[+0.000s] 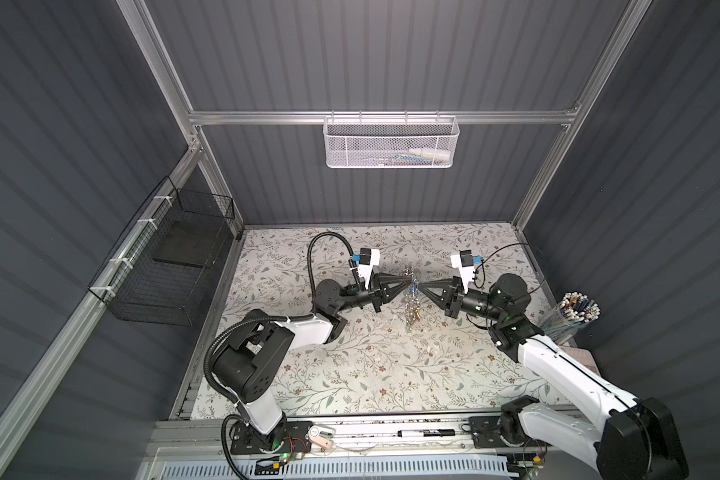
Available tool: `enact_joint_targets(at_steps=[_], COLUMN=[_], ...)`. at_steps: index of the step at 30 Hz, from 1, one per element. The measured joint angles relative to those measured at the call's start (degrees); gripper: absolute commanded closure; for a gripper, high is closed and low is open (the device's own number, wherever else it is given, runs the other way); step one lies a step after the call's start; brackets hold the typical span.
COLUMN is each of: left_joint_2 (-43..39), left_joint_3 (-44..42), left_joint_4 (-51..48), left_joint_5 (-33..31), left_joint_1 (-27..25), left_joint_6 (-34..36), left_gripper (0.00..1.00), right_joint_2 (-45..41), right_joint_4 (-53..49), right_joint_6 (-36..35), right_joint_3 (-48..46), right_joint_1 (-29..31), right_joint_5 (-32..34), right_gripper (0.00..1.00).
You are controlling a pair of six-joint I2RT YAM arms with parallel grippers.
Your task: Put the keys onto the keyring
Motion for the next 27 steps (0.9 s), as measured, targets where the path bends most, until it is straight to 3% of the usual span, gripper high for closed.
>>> enact_joint_targets(at_steps=[1, 3, 17, 20, 27], left_joint_2=[0.0, 0.0, 0.0, 0.0, 0.0], left_joint_3=[0.0, 0.0, 0.8, 0.8, 0.8], left_joint_4=[0.0, 0.0, -0.2, -0.6, -0.9], left_joint_5=[0.0, 0.0, 0.1, 0.0, 0.0], left_joint_1=[0.0, 0.0, 0.0, 0.0, 0.0], left_joint_6=[0.0, 0.0, 0.0, 0.0, 0.0], left_gripper=[1.00, 1.00, 1.00, 1.00, 1.00], right_joint_2=[0.0, 0.0, 1.2, 2.1, 3.3], right_joint_4=[0.1, 0.2, -2.7, -2.7, -1.4], right_joint_6=[0.0, 0.1, -2.6, -2.7, -2.6], right_joint_3=[0.0, 0.0, 0.4, 0.7, 1.4], right_joint_1=[0.0, 0.0, 1.3, 1.8, 1.7], right_joint_5=[0.0, 0.0, 2.8, 2.8, 2.9], right_gripper=[1.00, 0.88, 0.64, 0.65, 0.82])
